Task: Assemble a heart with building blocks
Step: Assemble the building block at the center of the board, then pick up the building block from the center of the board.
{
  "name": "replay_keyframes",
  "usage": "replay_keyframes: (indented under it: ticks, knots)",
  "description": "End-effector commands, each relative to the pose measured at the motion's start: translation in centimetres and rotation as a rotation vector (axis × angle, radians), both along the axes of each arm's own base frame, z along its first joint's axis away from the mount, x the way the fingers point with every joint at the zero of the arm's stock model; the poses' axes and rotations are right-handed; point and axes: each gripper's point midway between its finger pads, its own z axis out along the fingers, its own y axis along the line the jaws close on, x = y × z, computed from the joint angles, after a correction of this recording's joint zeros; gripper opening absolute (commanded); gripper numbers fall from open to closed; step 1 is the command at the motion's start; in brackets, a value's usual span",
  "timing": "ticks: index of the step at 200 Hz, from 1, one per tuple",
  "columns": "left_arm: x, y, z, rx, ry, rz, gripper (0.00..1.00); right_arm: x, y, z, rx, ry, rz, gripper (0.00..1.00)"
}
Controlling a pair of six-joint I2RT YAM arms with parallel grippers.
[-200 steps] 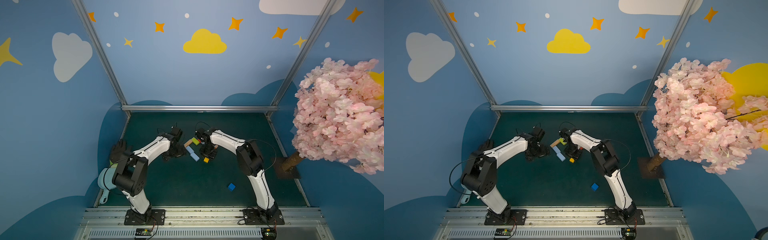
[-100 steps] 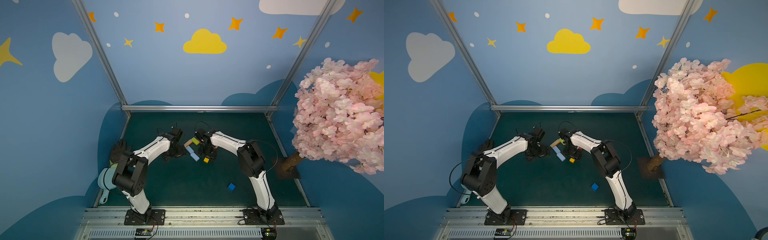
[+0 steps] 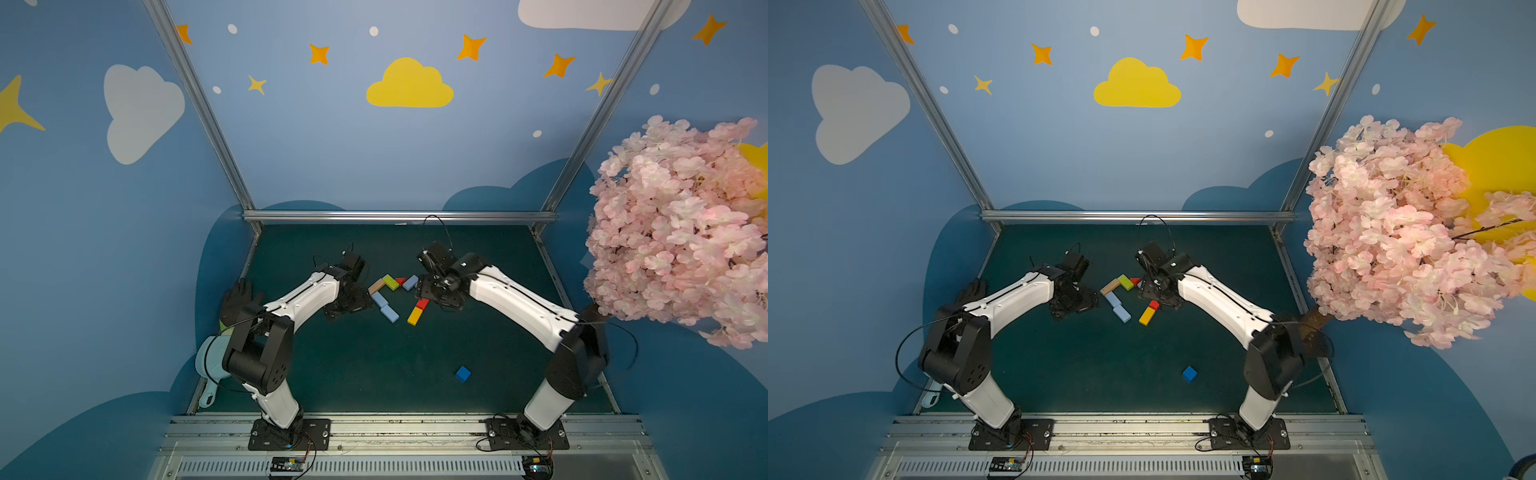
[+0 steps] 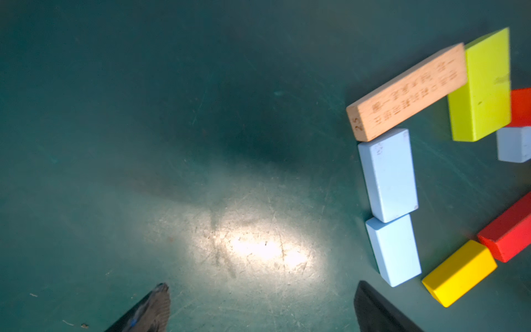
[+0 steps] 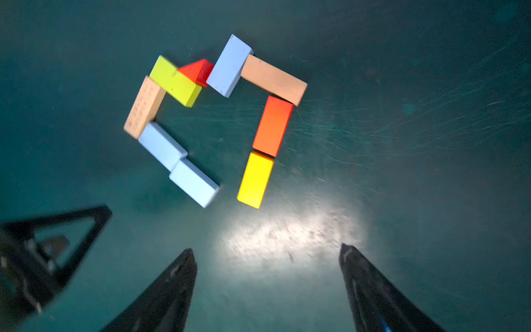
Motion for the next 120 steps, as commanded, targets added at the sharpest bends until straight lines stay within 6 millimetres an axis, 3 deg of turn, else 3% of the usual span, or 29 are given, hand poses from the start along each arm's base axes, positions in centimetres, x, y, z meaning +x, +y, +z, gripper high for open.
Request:
replay_keyframes:
  ticks: [1, 22, 46, 74, 120]
  knots:
    - [0.7, 0.0, 1.0, -0.009, -0.036, 0.003, 1.00, -5.8, -3.5, -3.6, -0.121, 0.127, 0.256, 0.82]
    - [0.8, -0.1, 0.7, -0.016, -0.031, 0.011, 1.00, -10.0, -4.3, -4.8, -0.053, 0.180, 0.375, 0.81]
    - [0.8, -0.1, 0.6, -0.019, -0.029, 0.019, 1.00, -12.4, -5.9, -6.4, -0.059, 0.195, 0.391, 0.80]
    - [0.6, -0.1, 0.4, -0.021, -0.021, 0.027, 1.00, -13.6, -7.0, -8.3, -0.099, 0.228, 0.405, 0.80]
    - [0.2, 0.1, 0.2, -0.017, -0.013, 0.039, 1.00, -13.8, -6.9, -10.6, -0.141, 0.257, 0.446, 0.80]
